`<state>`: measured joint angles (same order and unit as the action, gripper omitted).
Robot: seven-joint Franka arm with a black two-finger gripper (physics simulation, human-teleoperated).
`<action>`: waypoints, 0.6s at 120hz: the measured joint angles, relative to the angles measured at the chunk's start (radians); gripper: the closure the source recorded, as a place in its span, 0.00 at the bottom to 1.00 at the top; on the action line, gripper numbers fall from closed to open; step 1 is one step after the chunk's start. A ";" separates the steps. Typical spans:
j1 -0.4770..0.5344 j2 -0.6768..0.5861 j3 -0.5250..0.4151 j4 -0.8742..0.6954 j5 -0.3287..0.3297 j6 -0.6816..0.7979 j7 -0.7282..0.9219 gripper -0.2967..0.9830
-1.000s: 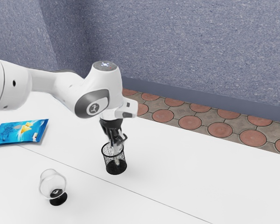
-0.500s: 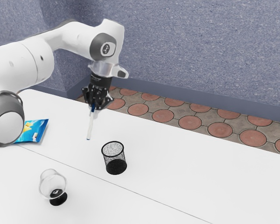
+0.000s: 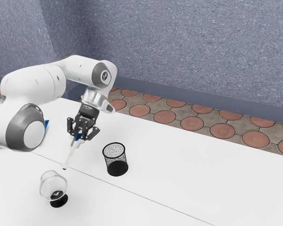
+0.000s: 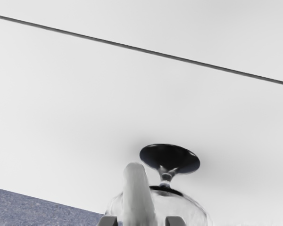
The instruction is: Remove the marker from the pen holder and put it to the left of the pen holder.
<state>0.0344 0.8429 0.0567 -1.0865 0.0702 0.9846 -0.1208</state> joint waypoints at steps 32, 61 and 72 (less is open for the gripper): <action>0.001 -0.048 0.000 -0.028 -0.024 0.045 -0.027 0.36; -0.078 -0.636 -0.035 -0.421 -0.042 0.336 -0.014 0.27; -0.170 -0.734 0.065 -0.465 -0.043 0.421 -0.003 0.26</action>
<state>-0.1354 0.1087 0.1214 -1.5517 0.0270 1.4058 -0.1243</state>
